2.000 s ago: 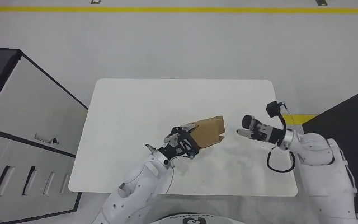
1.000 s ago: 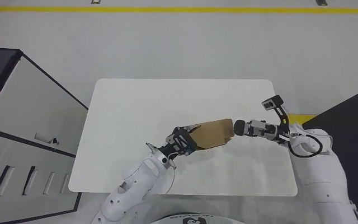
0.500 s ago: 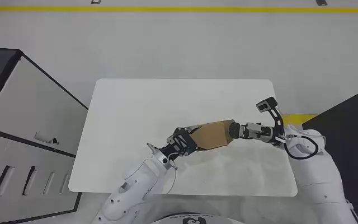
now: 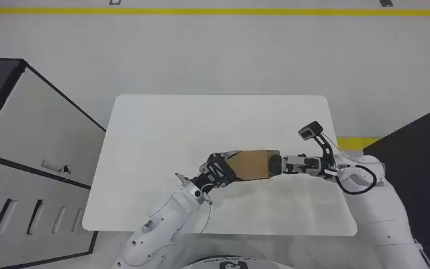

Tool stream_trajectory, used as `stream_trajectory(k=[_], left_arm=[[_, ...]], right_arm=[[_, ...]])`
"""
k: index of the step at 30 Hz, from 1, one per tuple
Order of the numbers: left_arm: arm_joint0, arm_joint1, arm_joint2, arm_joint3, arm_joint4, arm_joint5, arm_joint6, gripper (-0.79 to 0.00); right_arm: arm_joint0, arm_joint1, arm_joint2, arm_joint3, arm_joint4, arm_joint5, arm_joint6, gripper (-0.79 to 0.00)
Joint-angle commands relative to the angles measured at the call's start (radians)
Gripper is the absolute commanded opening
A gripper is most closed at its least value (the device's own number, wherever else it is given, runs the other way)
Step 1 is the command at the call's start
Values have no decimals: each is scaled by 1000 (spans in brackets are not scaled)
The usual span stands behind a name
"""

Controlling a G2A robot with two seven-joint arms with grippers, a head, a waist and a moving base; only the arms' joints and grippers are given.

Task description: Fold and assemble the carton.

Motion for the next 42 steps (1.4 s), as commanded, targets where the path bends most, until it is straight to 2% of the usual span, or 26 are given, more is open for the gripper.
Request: stream_trajectory(k=[1, 5, 13, 14, 15, 25, 42], left_arm=[[1, 1, 1, -1, -2, 3, -1, -785], [3, 1, 2, -1, -5, 16, -3, -785], [-3, 3, 9, 4, -8, 16, -5, -785], [-3, 3, 10, 5, -9, 15, -6, -785], [-4, 3, 10, 5, -8, 14, -7, -785], [-8, 6, 15, 4, -15, 8, -6, -785], [9, 15, 14, -18, -11, -3, -9, -785]], right_arm=[[-1, 3, -4, -2, 1, 4, 4, -77], [-3, 8, -15, -3, -15, 2, 2, -154], [-5, 17, -37, -12, -18, -13, -13, -354], [-6, 18, -38, -13, -15, -18, -18, -400], [-7, 19, -40, -14, -13, -22, -22, -409], [-3, 29, -68, -21, -50, -59, -59, -449], [-15, 55, -92, -45, -121, -152, -152, -449]])
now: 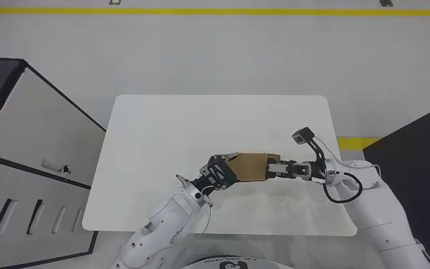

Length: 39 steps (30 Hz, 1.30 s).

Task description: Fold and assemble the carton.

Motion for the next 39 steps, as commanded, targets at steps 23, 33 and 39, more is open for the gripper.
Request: stream_trajectory(k=[23, 33, 39], left_arm=[[3, 10, 14, -13, 7, -24, -25, -785], [0, 11, 21, -9, -8, -9, -30, -785], [-3, 13, 23, -7, -18, -11, -27, -785]], right_arm=[[-3, 38, -33, -22, 0, -37, -37, -502], [3, 48, -69, -24, 21, -48, -48, -570], [10, 52, -94, -21, 19, -62, -62, -619]])
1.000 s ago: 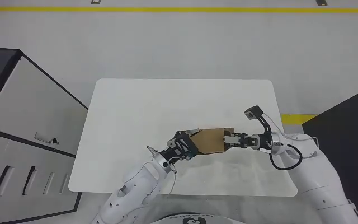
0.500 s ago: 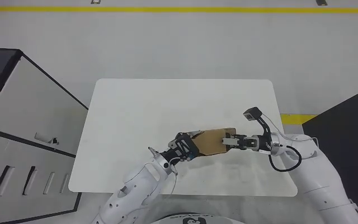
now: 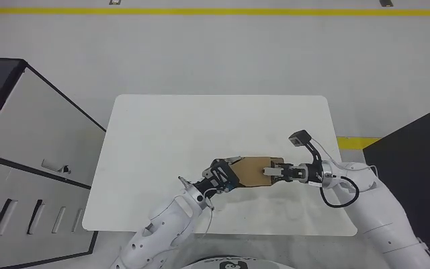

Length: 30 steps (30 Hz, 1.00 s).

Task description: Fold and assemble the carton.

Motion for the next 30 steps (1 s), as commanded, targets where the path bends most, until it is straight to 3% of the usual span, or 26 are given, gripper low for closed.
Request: stream_trajectory(k=[1, 4, 8, 12, 15, 16, 30], left_arm=[[-1, 0, 0, -1, -1, 4, 0, -785], [-1, 1, 0, -1, -1, 5, 0, -785], [-2, 3, 0, 1, -1, 2, 2, -785], [-5, 5, -1, 5, 9, -3, -1, -785], [-5, 6, -1, 2, 9, -3, -11, -65], [-6, 6, -1, 0, 8, -3, -12, 0], [1, 11, -33, -14, 11, 37, -13, 0]], right_arm=[[3, 1, -9, 3, 2, -2, -2, -634], [8, 3, -21, 8, 6, -6, -6, -656], [13, 5, -33, 14, 21, -14, -14, -785], [18, 7, -42, 21, 35, -12, -12, -785], [23, 9, -44, 29, 35, -11, -11, -785], [23, 10, -44, 33, 37, -11, -11, -785], [25, 23, -13, 79, 146, 7, 7, -785]])
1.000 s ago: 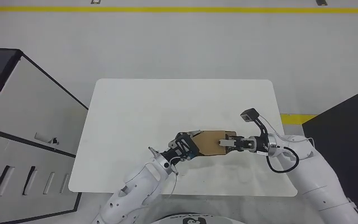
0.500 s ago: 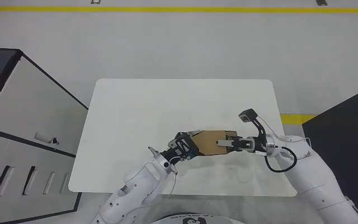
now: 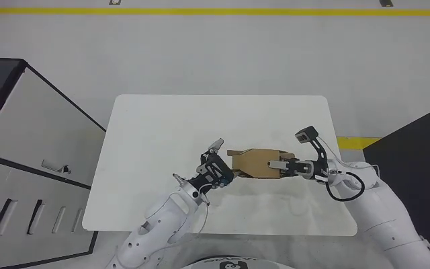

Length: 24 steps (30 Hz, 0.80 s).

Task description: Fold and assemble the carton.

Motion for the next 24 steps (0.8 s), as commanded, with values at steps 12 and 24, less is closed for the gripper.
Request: stream_trajectory(k=[12, 24], left_arm=[[18, 3, -13, -12, -8, 33, 9, -742], [32, 7, -20, -23, -13, 31, 19, -785]], right_arm=[[-16, -1, 17, -11, 22, 20, -46, -785], [-32, -5, 36, -24, 26, 8, -21, -785]])
